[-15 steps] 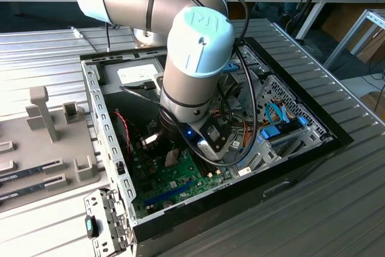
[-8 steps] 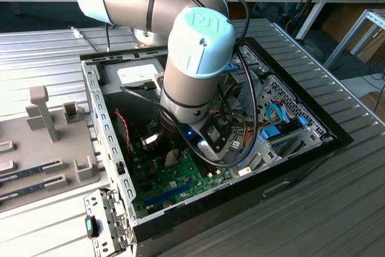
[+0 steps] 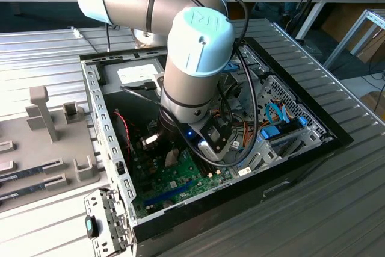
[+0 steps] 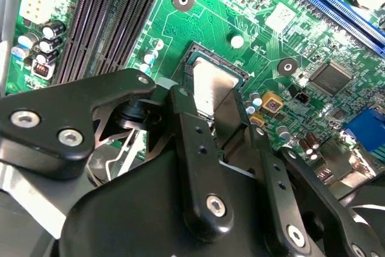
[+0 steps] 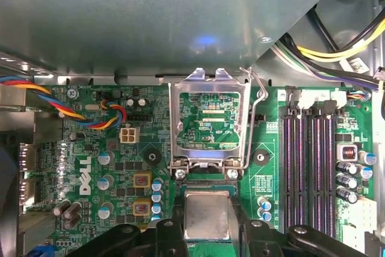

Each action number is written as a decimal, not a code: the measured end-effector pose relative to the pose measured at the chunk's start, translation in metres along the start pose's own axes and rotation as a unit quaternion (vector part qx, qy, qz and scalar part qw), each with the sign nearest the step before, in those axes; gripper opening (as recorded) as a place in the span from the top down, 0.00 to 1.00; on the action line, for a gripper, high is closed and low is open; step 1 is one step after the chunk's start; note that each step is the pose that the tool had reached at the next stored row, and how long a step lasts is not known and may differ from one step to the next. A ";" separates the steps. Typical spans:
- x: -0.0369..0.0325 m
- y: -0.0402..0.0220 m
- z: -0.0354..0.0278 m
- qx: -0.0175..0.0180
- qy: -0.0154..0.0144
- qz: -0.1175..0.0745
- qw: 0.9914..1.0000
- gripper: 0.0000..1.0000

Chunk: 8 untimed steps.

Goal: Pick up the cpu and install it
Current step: 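Place the cpu into insertion slot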

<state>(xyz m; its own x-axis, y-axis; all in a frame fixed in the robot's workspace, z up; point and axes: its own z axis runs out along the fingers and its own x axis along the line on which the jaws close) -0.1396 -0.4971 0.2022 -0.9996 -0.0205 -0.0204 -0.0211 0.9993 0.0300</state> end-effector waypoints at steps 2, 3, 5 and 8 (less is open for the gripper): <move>0.0000 0.0001 0.0000 0.000 0.000 0.000 1.000 0.61; 0.0000 0.0000 0.0000 0.001 0.000 0.000 1.000 0.61; 0.0000 0.0001 0.0001 0.001 0.000 0.000 1.000 0.60; 0.0000 0.0001 0.0001 0.001 0.000 0.000 1.000 0.47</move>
<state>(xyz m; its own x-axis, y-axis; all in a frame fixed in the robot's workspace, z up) -0.1396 -0.4970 0.2021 -0.9996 -0.0205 -0.0205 -0.0210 0.9994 0.0272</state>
